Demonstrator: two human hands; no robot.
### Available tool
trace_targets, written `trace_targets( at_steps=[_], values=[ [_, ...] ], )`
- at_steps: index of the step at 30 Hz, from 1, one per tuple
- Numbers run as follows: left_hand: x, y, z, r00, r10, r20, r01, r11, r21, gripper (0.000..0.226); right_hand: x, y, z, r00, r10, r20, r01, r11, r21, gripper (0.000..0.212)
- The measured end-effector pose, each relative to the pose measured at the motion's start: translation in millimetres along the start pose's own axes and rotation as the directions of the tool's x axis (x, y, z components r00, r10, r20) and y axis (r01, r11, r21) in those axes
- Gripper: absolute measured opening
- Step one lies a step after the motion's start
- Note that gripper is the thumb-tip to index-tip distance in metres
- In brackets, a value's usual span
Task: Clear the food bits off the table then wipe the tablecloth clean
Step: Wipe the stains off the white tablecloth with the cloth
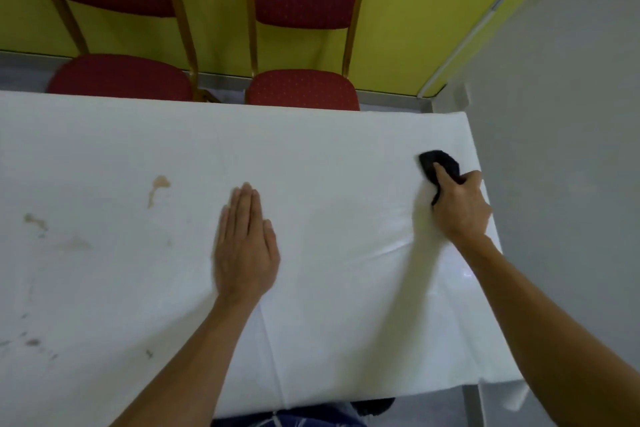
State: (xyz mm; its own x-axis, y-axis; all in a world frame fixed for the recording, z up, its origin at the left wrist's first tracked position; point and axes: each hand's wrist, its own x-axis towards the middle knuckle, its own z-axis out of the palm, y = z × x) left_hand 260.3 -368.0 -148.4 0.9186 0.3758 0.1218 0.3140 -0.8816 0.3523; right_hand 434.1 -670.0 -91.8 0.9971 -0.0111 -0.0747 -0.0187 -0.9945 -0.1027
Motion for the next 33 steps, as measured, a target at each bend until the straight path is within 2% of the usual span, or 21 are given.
trace_targets(
  at_steps=[3,4,6,7,10,12,16,19,22,24,26,27,29,31,33],
  values=[
    [-0.5,3.1,-2.7,0.999,-0.016,0.029,0.016,1.000,0.005,0.052,5.9,-12.2,-1.8,0.982,0.191,0.010,-0.190,0.972,0.137,0.050],
    [0.4,2.4,-4.0,0.999,-0.017,0.041,0.017,1.000,0.006,0.053,-0.7,-30.4,0.2,0.978,0.204,0.035,-0.207,0.955,0.211,0.045],
    [0.7,-2.5,-5.6,0.999,-0.005,0.045,0.004,1.000,0.022,0.052,-32.1,-83.2,6.4,0.997,0.075,0.035,-0.082,0.952,0.295,0.043],
    [1.3,-6.0,-6.2,0.999,-0.002,0.045,0.001,1.000,0.032,0.052,-54.6,-111.8,11.4,0.998,-0.049,0.027,0.036,0.940,0.340,0.043],
    [-2.2,-15.9,-5.9,0.999,0.001,0.052,-0.003,0.999,0.038,0.052,-120.8,-171.4,30.3,0.930,-0.343,0.132,0.292,0.908,0.300,0.050],
    [-3.4,-20.8,-5.9,0.999,0.008,0.046,-0.010,0.999,0.041,0.052,-137.6,-174.4,39.7,0.905,-0.389,0.171,0.341,0.905,0.252,0.058],
    [-0.2,-14.9,-1.0,0.998,0.037,0.050,-0.037,0.999,0.003,0.052,-113.3,-94.4,25.9,0.952,-0.297,0.082,0.282,0.947,0.154,0.062],
    [-0.6,-15.0,0.4,0.996,0.041,0.084,-0.040,0.999,-0.012,0.053,-90.4,-17.2,9.5,0.993,-0.101,0.057,0.097,0.992,0.075,0.057],
    [2.2,-17.0,0.4,0.992,0.039,0.122,-0.036,0.999,-0.023,0.055,-68.2,44.1,-8.2,0.990,0.139,0.034,-0.141,0.988,0.063,0.055],
    [2.0,-13.8,-4.0,0.989,0.012,0.144,-0.008,0.999,-0.031,0.056,-64.9,50.9,-16.2,0.969,0.240,0.056,-0.244,0.966,0.087,0.050],
    [-5.9,2.8,-9.4,0.992,-0.012,0.126,0.018,0.999,-0.049,0.059,-73.8,20.8,-17.8,0.966,0.257,0.027,-0.257,0.950,0.179,0.039],
    [-15.0,16.7,-11.1,0.994,-0.007,0.110,0.014,0.998,-0.068,0.060,-83.7,-4.3,-14.3,0.974,0.228,0.021,-0.226,0.947,0.226,0.036],
    [-39.8,46.9,-7.6,0.994,0.033,0.104,-0.021,0.993,-0.117,0.058,-112.5,-62.6,-0.8,1.000,0.007,0.022,-0.013,0.964,0.267,0.034],
    [-64.5,64.1,2.6,0.988,0.065,0.143,-0.043,0.988,-0.150,0.059,-146.2,-106.4,13.8,0.973,-0.224,0.061,0.194,0.929,0.316,0.034],
    [-81.0,60.7,11.0,0.979,0.104,0.174,-0.089,0.992,-0.089,0.061,-166.7,-115.8,26.9,0.939,-0.325,0.112,0.271,0.901,0.340,0.040]
  ],
)
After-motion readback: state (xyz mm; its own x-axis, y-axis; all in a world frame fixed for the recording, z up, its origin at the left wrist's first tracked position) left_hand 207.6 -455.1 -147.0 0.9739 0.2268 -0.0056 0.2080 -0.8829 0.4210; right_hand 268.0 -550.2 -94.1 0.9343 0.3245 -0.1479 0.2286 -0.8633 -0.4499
